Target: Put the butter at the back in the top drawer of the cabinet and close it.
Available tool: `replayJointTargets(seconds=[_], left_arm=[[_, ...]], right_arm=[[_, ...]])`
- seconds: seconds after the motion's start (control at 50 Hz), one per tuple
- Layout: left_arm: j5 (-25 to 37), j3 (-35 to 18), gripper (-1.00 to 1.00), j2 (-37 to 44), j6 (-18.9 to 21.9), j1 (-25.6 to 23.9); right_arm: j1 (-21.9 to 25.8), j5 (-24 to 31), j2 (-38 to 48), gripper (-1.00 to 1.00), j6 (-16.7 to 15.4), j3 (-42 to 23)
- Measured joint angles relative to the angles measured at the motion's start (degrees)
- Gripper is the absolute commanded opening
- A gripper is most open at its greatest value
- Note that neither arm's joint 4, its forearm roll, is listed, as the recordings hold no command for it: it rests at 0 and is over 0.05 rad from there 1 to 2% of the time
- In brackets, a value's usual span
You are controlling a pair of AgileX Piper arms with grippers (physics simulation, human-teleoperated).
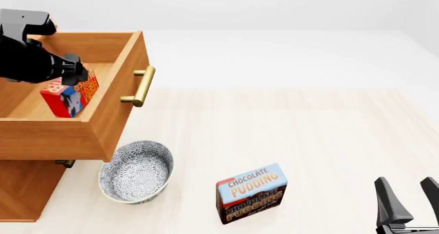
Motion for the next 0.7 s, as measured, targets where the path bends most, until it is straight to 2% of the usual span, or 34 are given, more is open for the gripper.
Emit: replayJointTargets(seconds=[0.28, 0.7], left_arm=[[5.49, -7.40, 1.00, -3.25, -1.69, -3.48], [10.18, -13.01, 1.00, -8.20, -1.62, -6.51]], right_arm=[[0.00, 0.00, 0.00, 1.00, 0.00, 0.00], [0.00, 0.00, 0.00, 1.00, 0.00, 0.00]])
